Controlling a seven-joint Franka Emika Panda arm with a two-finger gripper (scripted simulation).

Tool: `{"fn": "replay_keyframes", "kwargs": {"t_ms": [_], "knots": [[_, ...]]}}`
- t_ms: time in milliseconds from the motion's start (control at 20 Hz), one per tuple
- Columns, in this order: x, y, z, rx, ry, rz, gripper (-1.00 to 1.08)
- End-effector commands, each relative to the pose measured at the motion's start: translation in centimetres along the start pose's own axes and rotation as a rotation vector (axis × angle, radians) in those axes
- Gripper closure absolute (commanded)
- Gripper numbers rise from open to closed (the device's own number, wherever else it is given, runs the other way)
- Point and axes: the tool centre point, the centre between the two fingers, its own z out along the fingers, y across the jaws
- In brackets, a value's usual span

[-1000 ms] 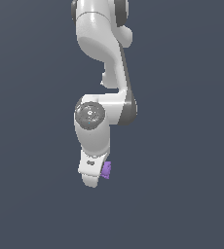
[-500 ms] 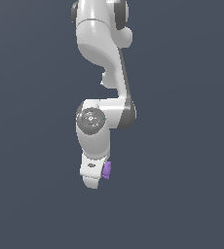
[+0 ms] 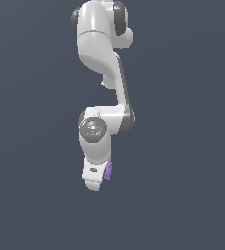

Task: Pick up the object and move it to a goal position.

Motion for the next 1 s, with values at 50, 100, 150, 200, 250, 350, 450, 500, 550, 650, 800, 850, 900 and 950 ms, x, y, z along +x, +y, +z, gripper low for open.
{"fn": "replay_keyframes", "kwargs": {"t_ms": [50, 100, 150, 200, 250, 350, 450, 500, 550, 650, 800, 850, 900, 950], "knots": [[-0.01, 0.12, -0.17, -0.002, 0.000, 0.000, 1.08], [-0.01, 0.12, -0.17, -0.002, 0.000, 0.000, 1.08], [-0.01, 0.12, -0.17, -0.002, 0.000, 0.000, 1.08], [-0.01, 0.12, -0.17, -0.002, 0.000, 0.000, 1.08], [-0.01, 0.12, -0.17, -0.002, 0.000, 0.000, 1.08], [-0.01, 0.12, -0.17, -0.002, 0.000, 0.000, 1.08], [-0.01, 0.12, -0.17, -0.002, 0.000, 0.000, 1.08], [-0.01, 0.12, -0.17, -0.002, 0.000, 0.000, 1.08], [-0.01, 0.11, -0.17, -0.002, 0.000, 0.000, 1.08], [-0.03, 0.07, -0.23, -0.002, 0.000, 0.000, 1.08], [-0.10, -0.12, -0.53, -0.002, 0.000, 0.000, 1.08], [-0.16, -0.21, -0.71, -0.002, 0.000, 0.000, 1.08], [-0.22, -0.33, -0.92, -0.002, 0.000, 0.000, 1.08], [-0.29, -0.47, -1.16, -0.002, 0.000, 0.000, 1.08]]}}
